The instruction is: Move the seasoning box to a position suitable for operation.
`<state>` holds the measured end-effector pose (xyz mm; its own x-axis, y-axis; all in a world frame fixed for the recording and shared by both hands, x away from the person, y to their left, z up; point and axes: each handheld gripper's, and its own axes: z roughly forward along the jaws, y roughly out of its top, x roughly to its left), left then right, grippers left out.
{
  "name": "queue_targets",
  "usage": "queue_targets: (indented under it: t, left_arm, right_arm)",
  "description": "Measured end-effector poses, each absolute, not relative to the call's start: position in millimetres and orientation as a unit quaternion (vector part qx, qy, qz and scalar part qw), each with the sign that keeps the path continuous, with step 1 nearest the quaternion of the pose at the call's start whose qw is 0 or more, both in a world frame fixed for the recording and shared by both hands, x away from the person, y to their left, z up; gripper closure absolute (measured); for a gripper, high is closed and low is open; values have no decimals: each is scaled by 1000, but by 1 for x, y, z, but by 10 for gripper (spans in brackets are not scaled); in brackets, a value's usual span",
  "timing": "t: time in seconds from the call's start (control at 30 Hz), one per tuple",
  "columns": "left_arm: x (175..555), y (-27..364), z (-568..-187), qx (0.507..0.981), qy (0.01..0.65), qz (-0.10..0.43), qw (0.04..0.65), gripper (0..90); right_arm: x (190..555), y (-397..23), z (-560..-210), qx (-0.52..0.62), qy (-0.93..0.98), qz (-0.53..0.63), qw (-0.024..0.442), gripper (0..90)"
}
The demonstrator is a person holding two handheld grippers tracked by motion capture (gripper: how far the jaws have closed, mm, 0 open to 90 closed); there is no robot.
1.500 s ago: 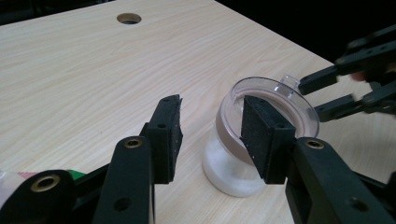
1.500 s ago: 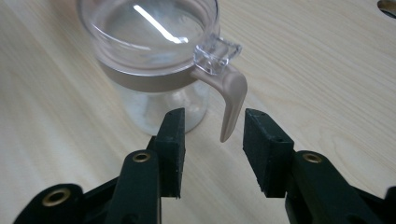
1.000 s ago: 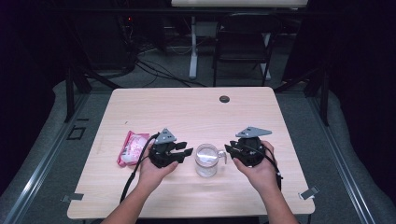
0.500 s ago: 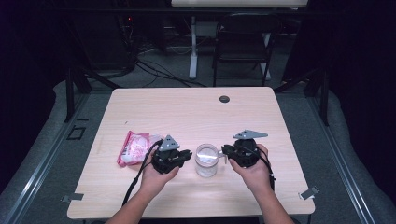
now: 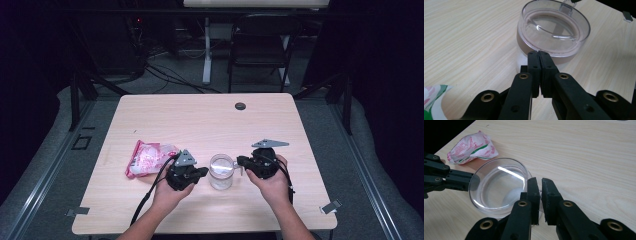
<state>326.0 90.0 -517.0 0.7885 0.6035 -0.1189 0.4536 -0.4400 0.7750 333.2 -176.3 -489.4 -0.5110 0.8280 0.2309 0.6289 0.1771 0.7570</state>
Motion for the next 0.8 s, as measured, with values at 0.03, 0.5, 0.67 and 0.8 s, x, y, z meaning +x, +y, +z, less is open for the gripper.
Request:
queue_targets:
  t: [0.03, 0.5, 0.67, 0.8]
  left_arm:
    - [326, 90, -517, 846, 312, 82, 424, 895]
    - [327, 89, -519, 849, 308, 82, 421, 900]
    - [326, 90, -518, 847, 307, 84, 426, 900]
    - [325, 90, -517, 847, 306, 84, 426, 900]
  right_arm:
    - [333, -176, -489, 480, 758, 425, 118, 858]
    - [332, -177, -490, 479, 757, 429, 118, 872]
    - [332, -178, -490, 482, 755, 430, 115, 872]
    - [333, -179, -491, 482, 753, 432, 115, 872]
